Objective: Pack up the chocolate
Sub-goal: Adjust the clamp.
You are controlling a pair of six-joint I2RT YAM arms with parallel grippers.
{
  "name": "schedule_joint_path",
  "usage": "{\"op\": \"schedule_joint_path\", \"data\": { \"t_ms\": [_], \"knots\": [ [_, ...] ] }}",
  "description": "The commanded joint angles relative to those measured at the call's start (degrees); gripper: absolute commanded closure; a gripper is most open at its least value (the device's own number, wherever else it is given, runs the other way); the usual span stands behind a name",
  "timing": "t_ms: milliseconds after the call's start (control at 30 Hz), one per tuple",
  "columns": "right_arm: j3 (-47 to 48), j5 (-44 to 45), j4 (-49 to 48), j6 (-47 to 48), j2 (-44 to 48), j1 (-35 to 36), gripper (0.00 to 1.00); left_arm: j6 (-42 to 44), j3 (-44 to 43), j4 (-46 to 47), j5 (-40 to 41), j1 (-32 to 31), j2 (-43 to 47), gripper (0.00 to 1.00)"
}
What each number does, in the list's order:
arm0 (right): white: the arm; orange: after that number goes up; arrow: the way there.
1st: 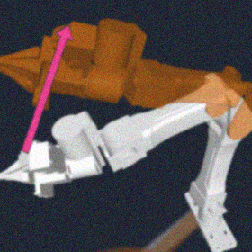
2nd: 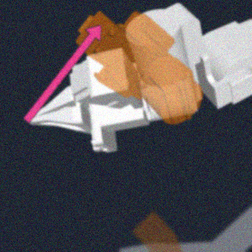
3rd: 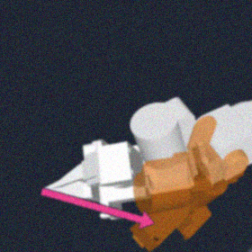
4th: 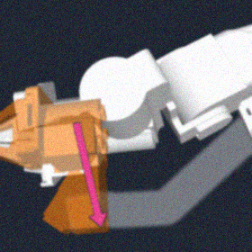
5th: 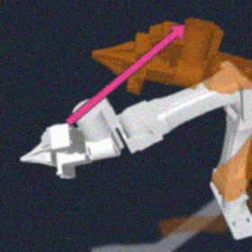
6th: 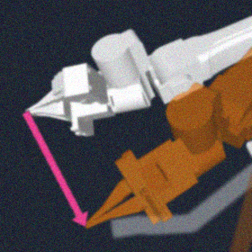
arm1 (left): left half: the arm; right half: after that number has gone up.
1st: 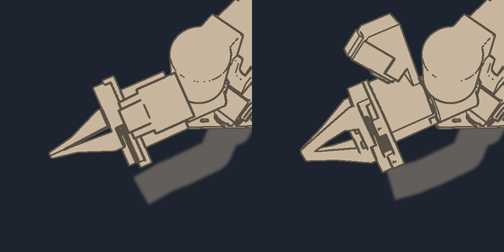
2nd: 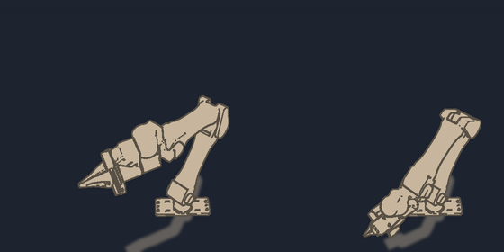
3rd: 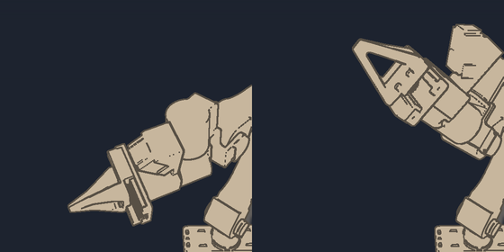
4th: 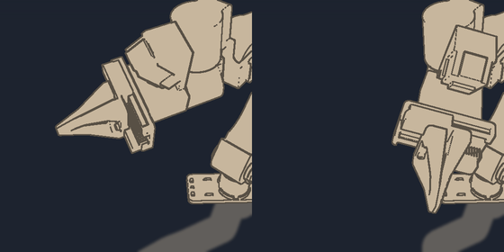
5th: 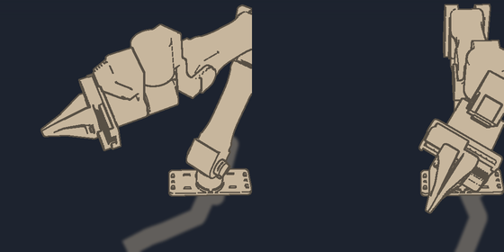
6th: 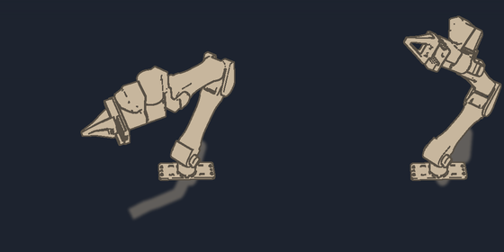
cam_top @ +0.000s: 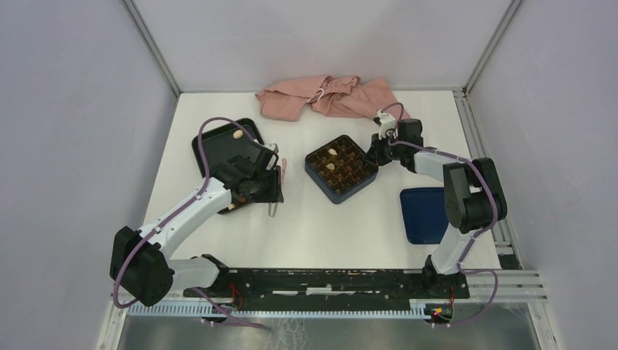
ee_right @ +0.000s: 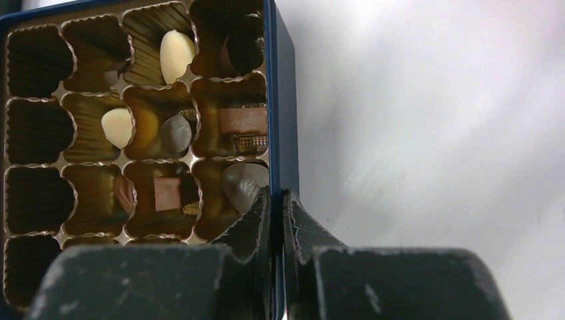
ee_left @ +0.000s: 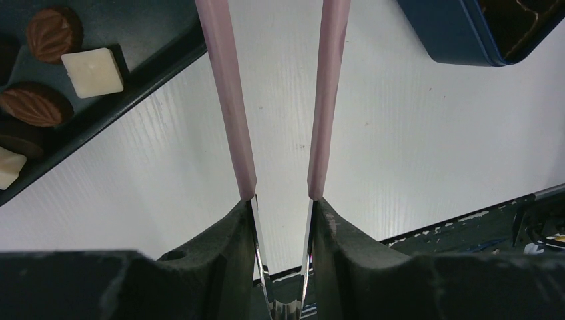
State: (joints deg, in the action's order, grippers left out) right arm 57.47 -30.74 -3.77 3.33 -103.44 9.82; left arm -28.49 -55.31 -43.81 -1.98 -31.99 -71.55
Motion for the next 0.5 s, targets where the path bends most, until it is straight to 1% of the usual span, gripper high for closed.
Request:
{"op": "schedule_joint_path", "data": {
  "t_ms": [0,100,167,267,467],
  "knots": [
    [-5.2,5.4,-7.5,-16.5,4.2,-1.1,0.92,1.1,-1.0,2.8,-1.2,0.1,2.4,0.6],
    [-11.2,11.0,-11.7,-24.2,7.8,-1.0,0.92,1.1,-1.0,2.8,-1.0,0.2,3.6,0.6],
    [-13.7,13.5,-13.2,-27.3,10.0,-1.1,0.92,1.1,-1.0,2.7,-0.7,0.3,4.0,0.6],
    [-15.4,16.3,-13.2,-29.5,12.5,-1.0,0.92,1.2,-1.0,2.4,-0.4,0.5,4.2,0.6],
    [-17.5,18.8,-13.6,-31.8,15.2,0.0,0.91,1.1,-1.1,2.6,-0.2,0.6,4.4,0.6]
  ]
}}
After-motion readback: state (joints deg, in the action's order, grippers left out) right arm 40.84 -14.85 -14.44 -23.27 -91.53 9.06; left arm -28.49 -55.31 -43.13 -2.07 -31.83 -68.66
